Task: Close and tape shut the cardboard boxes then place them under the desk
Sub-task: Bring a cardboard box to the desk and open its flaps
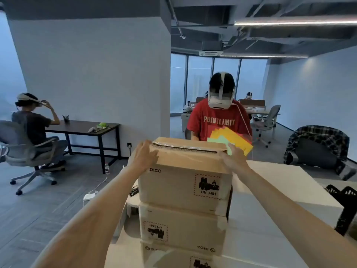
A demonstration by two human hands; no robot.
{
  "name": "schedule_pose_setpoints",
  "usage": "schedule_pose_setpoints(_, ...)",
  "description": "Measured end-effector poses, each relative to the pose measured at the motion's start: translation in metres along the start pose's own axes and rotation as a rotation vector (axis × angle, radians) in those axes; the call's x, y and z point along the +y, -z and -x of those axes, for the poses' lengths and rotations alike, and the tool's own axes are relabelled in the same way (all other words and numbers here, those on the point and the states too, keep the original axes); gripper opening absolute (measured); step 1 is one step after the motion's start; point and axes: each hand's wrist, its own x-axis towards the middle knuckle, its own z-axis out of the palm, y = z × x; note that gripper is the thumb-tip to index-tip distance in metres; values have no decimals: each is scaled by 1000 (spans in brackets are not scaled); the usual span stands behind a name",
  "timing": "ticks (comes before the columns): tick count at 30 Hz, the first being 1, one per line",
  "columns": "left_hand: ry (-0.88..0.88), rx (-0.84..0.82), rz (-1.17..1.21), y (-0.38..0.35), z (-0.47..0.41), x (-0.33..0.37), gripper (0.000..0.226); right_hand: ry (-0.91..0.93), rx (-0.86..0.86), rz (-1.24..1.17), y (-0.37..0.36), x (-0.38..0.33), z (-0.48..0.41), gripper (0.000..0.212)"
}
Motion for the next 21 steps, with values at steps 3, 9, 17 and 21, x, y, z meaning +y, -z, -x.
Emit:
schedule_pose_setpoints(3, 108, -78, -34, -7, -15, -1, 59, -136, -109, -147, -7, 11, -4, 76)
schedule_pose_setpoints(9, 272, -194, 95, -11, -32, -12, 38, -158, -100, -299, -14, 19, -2, 50)
schedule_pose_setpoints(17, 273, -74, 177, 12, -15, -4, 30, -174, -74, -462, -5, -5, 17, 32)
schedule_pose_setpoints(21, 213, 84, 218, 50, 2, 22, 36, -25, -3, -582, 18, -39, 25, 8)
